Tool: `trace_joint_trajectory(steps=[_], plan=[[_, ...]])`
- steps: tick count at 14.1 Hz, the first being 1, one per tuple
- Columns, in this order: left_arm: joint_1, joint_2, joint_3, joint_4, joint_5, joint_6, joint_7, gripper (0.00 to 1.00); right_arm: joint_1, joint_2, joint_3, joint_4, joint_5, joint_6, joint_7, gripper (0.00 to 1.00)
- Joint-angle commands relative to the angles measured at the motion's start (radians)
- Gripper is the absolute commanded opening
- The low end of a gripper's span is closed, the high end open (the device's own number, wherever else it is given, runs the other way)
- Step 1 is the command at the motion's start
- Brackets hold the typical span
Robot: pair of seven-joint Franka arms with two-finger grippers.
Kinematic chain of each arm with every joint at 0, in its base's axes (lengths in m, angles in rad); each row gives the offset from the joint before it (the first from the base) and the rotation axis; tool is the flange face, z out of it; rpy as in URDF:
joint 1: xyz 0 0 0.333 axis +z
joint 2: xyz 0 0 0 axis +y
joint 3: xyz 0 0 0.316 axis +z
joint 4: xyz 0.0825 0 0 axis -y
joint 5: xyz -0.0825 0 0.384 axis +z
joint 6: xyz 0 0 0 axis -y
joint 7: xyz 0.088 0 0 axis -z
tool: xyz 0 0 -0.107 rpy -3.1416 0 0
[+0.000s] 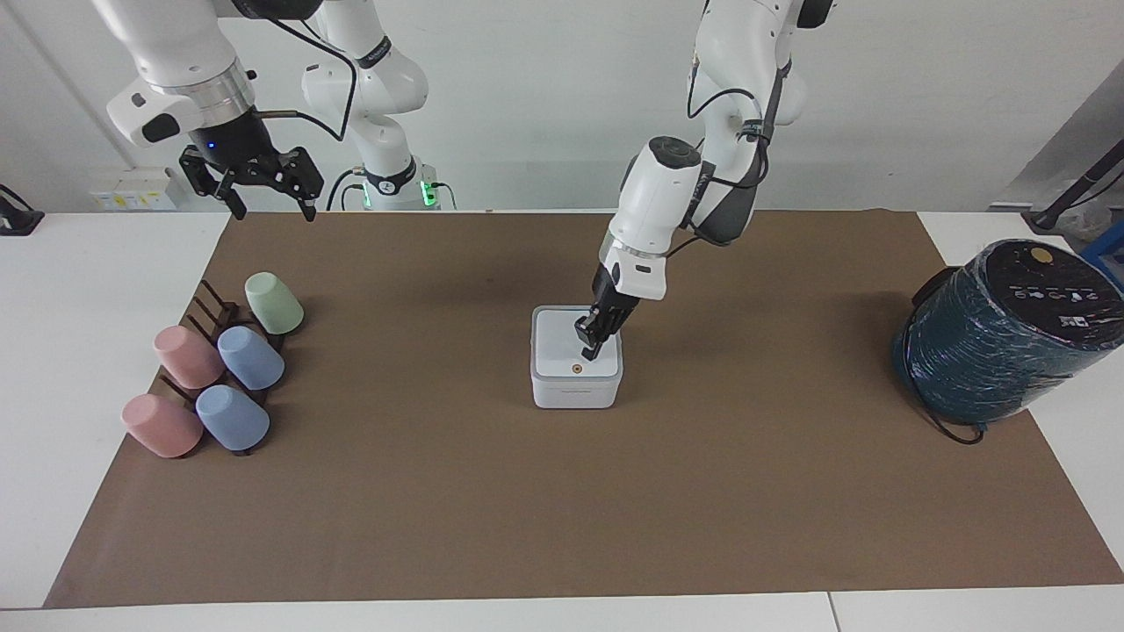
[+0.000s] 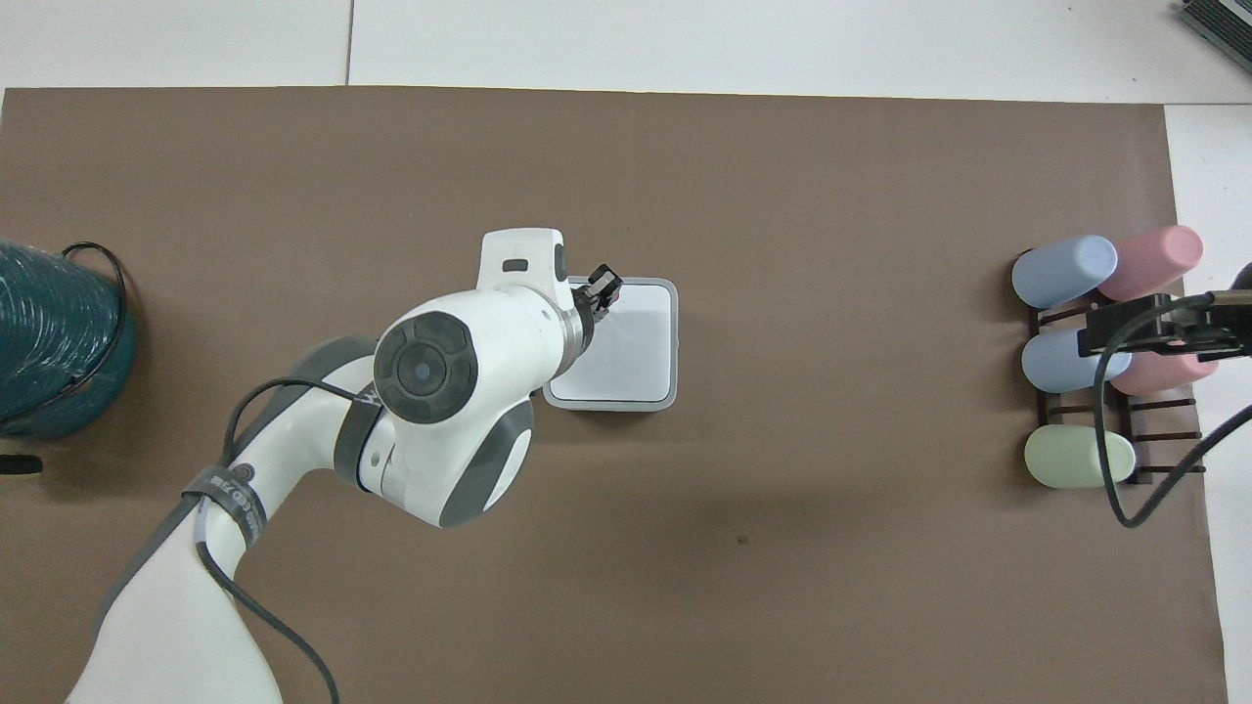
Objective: Close trash can lid
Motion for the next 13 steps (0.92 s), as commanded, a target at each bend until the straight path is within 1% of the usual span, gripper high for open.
trace_joint_trajectory(steps=[1, 3, 4, 6, 10, 13], plan=[[0.063, 0.016, -0.005, 0.123, -0.006, -0.169, 0.084, 0.08, -0.005, -0.02, 0.002, -0.019, 0.018, -0.007, -0.021, 1.0], [0.083, 0.001, 0.004, 0.178, -0.003, -0.321, 0.152, 0.1, -0.005, -0.02, 0.002, -0.019, 0.018, -0.007, -0.021, 1.0], [0.101, -0.01, 0.004, 0.2, 0.0, -0.395, 0.208, 0.12, -0.005, -0.02, 0.003, -0.019, 0.02, -0.007, -0.021, 1.0], [0.153, -0.03, 0.004, 0.232, 0.019, -0.517, 0.333, 0.12, -0.005, -0.02, 0.002, -0.019, 0.018, -0.007, -0.021, 1.0], [0.293, -0.129, 0.004, 0.231, 0.016, -0.666, 0.631, 0.12, -0.005, -0.02, 0.002, -0.019, 0.02, -0.007, -0.021, 1.0], [0.371, -0.195, 0.009, 0.229, 0.031, -0.772, 0.856, 0.17, -0.005, -0.02, 0.002, -0.019, 0.02, -0.007, -0.021, 1.0]])
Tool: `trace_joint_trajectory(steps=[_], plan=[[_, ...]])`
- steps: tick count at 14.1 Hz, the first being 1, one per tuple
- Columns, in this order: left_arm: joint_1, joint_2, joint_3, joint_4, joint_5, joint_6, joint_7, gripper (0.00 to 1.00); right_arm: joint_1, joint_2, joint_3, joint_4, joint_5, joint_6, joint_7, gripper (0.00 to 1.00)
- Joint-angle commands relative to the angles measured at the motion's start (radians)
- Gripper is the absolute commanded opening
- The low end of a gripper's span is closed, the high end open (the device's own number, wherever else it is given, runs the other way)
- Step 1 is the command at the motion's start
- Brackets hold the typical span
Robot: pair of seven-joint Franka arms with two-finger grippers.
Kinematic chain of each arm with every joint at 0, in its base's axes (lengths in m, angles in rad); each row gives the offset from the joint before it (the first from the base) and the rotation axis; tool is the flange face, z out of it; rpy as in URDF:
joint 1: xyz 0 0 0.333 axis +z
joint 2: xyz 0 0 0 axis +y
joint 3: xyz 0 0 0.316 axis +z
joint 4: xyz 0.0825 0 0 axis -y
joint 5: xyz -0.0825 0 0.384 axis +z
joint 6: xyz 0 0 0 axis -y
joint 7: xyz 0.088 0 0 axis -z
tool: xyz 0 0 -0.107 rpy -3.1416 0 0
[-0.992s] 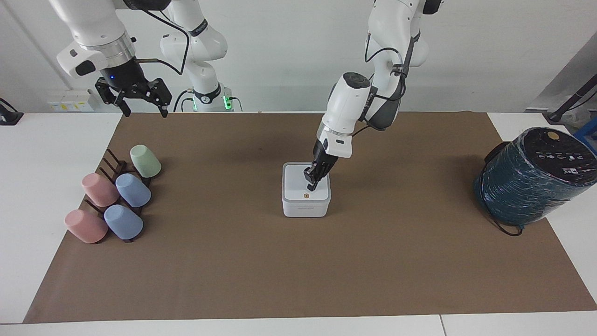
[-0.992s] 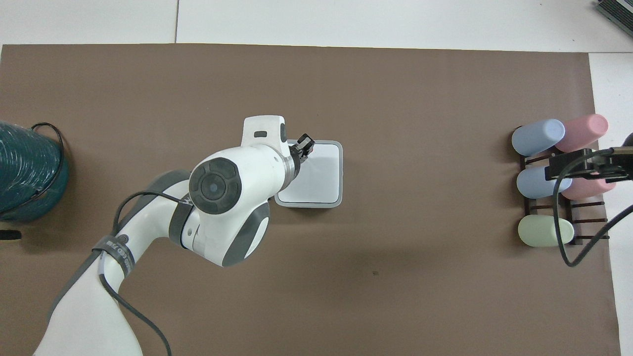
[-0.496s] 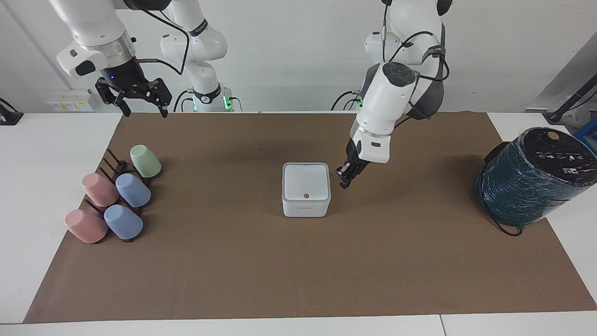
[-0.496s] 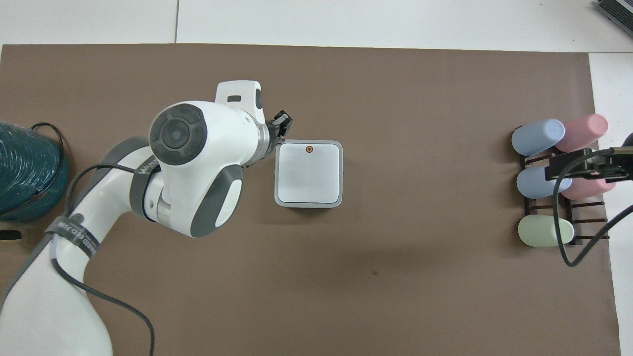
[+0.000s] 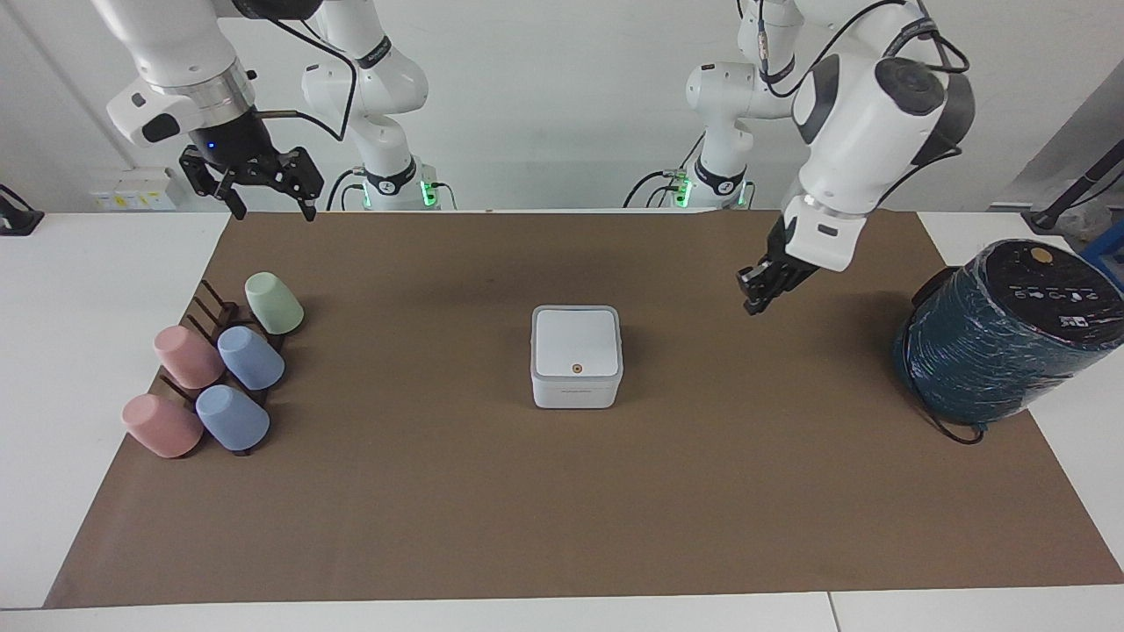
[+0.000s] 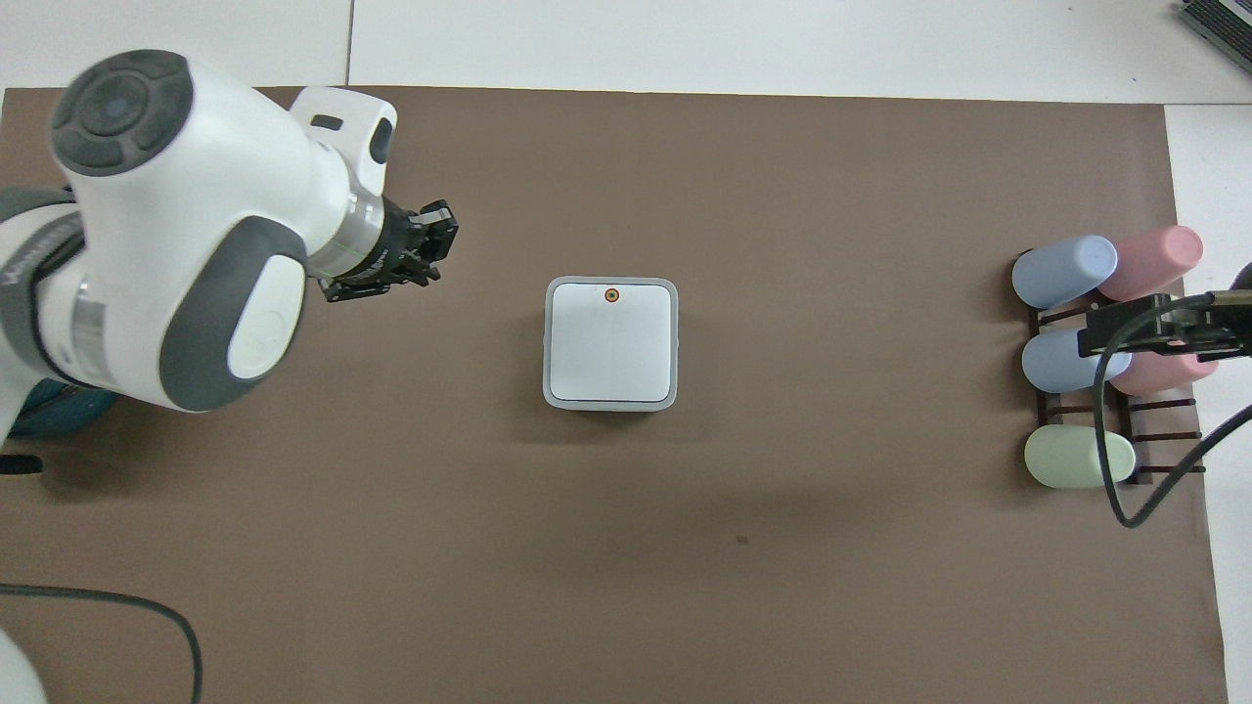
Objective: Close trash can lid
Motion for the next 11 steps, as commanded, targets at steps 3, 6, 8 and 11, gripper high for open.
trace_joint_trajectory(steps=[3, 6, 8, 11], plan=[[0.051, -0.092, -0.001, -0.016, 0.12, -0.129, 0.324, 0.24, -0.005, -0.02, 0.002, -0.019, 0.018, -0.007, -0.021, 1.0], [0.086, -0.106, -0.001, -0.025, 0.151, -0.133, 0.445, 0.31, -0.005, -0.02, 0.002, -0.019, 0.02, -0.007, -0.021, 1.0], [0.095, -0.121, -0.001, -0.048, 0.191, -0.132, 0.492, 0.34, -0.005, -0.02, 0.002, -0.019, 0.02, -0.007, -0.021, 1.0], [0.097, -0.128, -0.001, -0.057, 0.197, -0.121, 0.494, 0.37, -0.005, -0.02, 0.002, -0.019, 0.018, -0.007, -0.021, 1.0]])
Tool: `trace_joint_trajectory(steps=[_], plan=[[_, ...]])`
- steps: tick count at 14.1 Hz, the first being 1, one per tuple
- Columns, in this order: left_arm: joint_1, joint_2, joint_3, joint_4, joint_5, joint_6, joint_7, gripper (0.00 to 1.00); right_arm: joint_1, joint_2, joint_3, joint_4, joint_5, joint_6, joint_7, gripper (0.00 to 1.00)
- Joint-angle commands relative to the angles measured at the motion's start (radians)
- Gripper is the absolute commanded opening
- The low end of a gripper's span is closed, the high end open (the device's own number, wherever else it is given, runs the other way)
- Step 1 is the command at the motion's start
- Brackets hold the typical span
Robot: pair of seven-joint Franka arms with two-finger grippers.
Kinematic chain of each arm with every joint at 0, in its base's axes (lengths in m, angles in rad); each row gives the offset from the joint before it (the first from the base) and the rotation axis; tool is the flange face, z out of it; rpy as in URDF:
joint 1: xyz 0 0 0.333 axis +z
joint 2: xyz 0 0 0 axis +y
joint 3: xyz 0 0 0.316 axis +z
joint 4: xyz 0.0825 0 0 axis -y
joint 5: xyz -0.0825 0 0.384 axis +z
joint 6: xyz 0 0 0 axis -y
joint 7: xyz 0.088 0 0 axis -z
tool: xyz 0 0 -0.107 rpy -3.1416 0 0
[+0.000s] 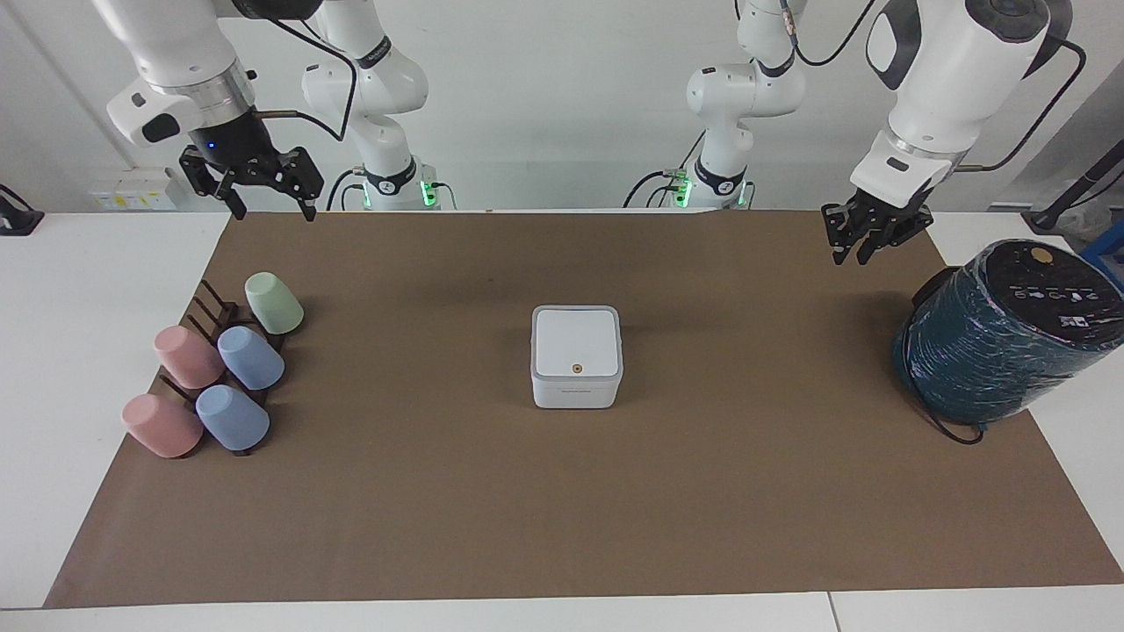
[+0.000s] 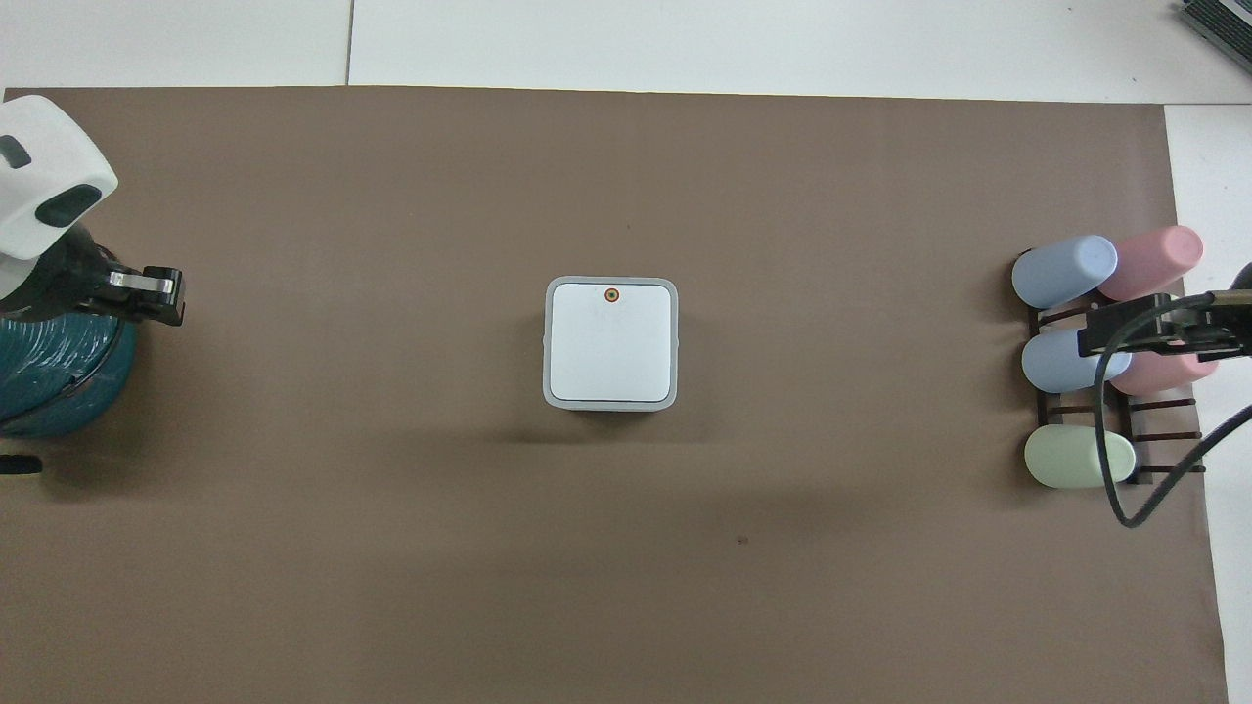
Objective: Close trash can lid
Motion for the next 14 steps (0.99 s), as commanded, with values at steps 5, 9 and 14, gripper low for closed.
trace_joint_trajectory(steps=[5, 9, 14], plan=[[0.004, -0.032, -0.01, -0.041, 0.028, 0.127, -0.002, 1.0, -0.005, -0.02, 0.002, -0.019, 0.02, -0.007, -0.021, 1.0], [0.006, -0.027, -0.01, -0.039, 0.014, 0.171, -0.005, 1.0, -0.005, -0.02, 0.002, -0.019, 0.02, -0.007, -0.021, 1.0], [0.033, -0.037, -0.005, -0.039, -0.008, 0.162, -0.02, 1.0, -0.005, -0.02, 0.002, -0.019, 0.018, -0.007, -0.021, 1.0]])
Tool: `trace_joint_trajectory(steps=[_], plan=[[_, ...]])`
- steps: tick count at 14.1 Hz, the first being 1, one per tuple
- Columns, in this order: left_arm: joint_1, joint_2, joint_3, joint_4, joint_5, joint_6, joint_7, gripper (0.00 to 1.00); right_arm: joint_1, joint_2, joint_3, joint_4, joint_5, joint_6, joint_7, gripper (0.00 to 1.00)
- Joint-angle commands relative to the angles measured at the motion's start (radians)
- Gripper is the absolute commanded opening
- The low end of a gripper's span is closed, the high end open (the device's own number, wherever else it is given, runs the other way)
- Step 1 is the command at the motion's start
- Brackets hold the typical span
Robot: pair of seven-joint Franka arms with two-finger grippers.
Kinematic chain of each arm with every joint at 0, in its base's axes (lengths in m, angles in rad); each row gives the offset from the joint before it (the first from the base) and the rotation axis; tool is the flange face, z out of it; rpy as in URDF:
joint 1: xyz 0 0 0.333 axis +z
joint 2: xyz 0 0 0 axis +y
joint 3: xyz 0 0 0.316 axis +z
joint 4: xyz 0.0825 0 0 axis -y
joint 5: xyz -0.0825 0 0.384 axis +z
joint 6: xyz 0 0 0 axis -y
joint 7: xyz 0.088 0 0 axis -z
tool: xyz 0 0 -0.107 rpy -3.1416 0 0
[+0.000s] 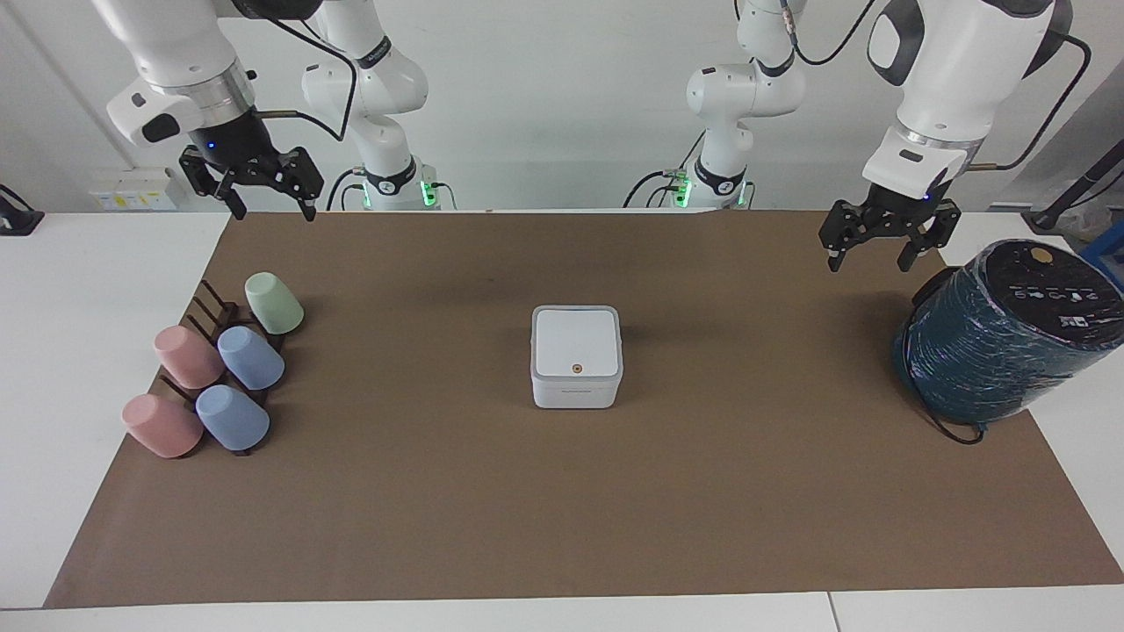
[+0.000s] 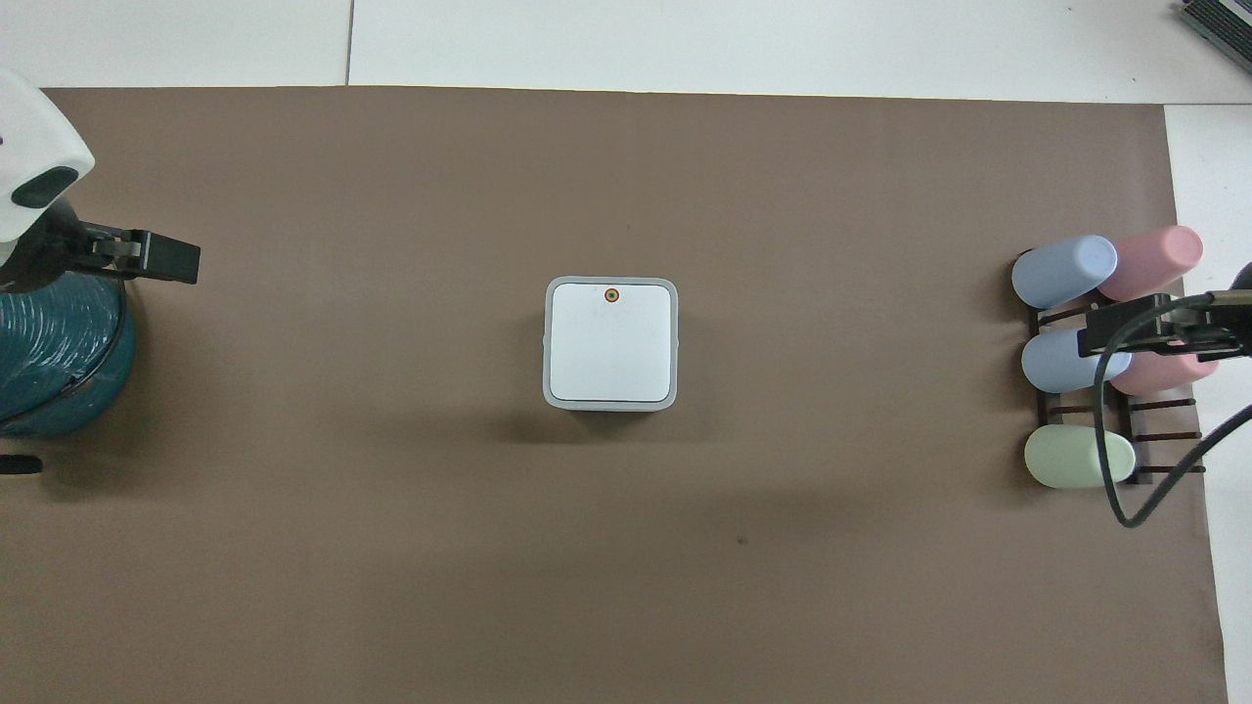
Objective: Close trash can lid
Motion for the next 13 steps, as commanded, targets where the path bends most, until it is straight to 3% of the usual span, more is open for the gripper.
trace_joint_trajectory(steps=[1, 8, 13], plan=[[0.04, -0.028, -0.007, -0.029, -0.008, 0.014, -0.006, 1.0, -0.005, -0.02, 0.002, -0.019, 0.02, -0.007, -0.021, 1.0], [0.045, -0.037, -0.007, -0.031, -0.009, -0.074, -0.006, 1.0, -0.005, -0.02, 0.002, -0.019, 0.018, -0.007, -0.021, 1.0], [0.047, -0.037, -0.007, -0.031, -0.009, -0.062, -0.012, 1.0, -0.005, -0.02, 0.002, -0.019, 0.02, -0.007, -0.021, 1.0]])
